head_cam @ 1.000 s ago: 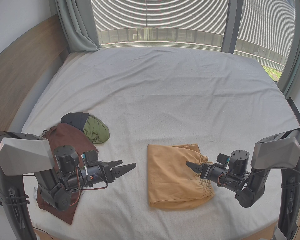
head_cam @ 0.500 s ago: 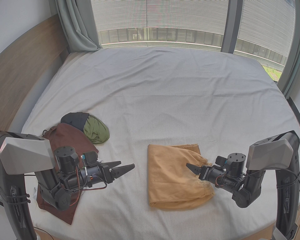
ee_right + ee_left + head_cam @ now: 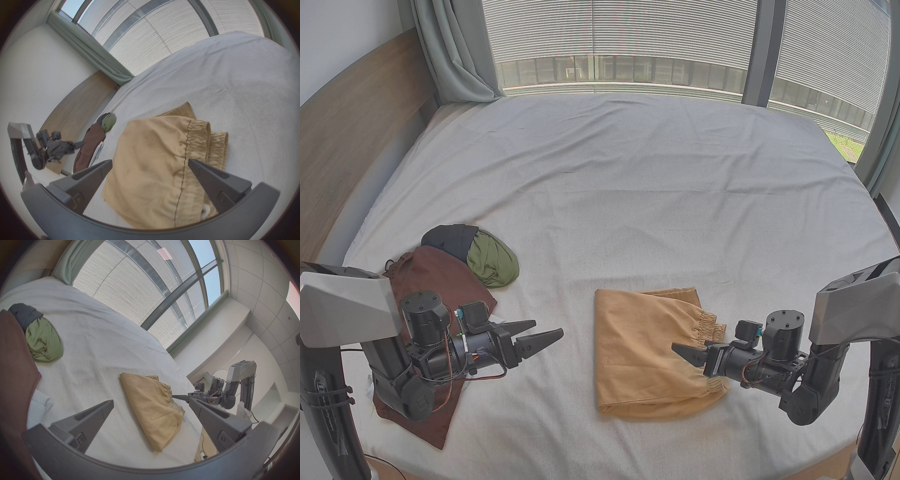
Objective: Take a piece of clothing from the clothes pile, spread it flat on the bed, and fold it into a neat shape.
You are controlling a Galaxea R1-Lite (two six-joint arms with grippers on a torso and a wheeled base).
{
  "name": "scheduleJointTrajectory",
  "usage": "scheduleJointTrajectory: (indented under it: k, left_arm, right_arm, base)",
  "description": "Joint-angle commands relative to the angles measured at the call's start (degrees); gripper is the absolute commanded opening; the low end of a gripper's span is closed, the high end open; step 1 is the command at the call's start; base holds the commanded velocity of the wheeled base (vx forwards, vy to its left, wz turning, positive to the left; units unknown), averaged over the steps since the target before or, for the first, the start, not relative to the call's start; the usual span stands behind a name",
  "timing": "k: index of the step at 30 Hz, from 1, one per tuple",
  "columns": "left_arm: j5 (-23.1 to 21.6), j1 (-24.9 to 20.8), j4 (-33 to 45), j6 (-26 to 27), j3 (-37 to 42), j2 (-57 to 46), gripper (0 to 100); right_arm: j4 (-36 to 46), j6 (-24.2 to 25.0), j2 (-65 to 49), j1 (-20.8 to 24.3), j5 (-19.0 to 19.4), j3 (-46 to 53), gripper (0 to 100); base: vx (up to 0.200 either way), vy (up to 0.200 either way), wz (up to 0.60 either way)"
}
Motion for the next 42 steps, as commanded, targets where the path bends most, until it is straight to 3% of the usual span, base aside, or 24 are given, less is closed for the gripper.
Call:
scheduleJointTrajectory:
  k: [1, 4, 14, 19, 25, 28, 42]
  left_arm:
    - [-2.88, 0.89, -0.01, 4.09, 3.58, -3.44, 100]
    - [-6.05, 2.3, -0.01, 8.67, 6.84, -5.37, 100]
    - [-19.06, 8.89, 0.08, 21.59, 11.14, -7.4, 100]
    - [-23.01, 10.21, 0.08, 25.45, 11.67, -6.52, 100]
    - [-23.19, 10.21, 0.08, 26.16, 11.93, -6.25, 100]
    - [-23.19, 10.21, 0.08, 26.24, 11.93, -6.17, 100]
    - [-23.27, 10.12, 0.08, 26.42, 12.02, -6.25, 100]
  right_arm:
    - [-0.09, -3.35, -4.92, 0.14, 3.22, 6.66, 100]
    - [-0.09, -6.25, -5.8, -0.21, 5.24, 10.0, 100]
    - [-0.09, -10.82, -5.62, -1.71, 5.32, 14.05, 100]
    - [-0.01, -13.37, -4.04, -4.78, 5.59, 14.75, 100]
    - [-0.09, -14.6, 1.32, -7.51, 6.2, 13.69, 100]
    - [-0.18, -14.6, 2.9, -7.77, 7.7, 13.25, 100]
    - [-0.09, -13.11, 7.74, -7.86, 7.87, 9.91, 100]
  base:
    - [0.0, 0.0, 0.0]
    - [0.0, 0.0, 0.0]
    - [0.0, 0.0, 0.0]
    - [0.0, 0.0, 0.0]
    - [0.0, 0.0, 0.0]
    - [0.0, 0.0, 0.0]
    - [0.0, 0.0, 0.0]
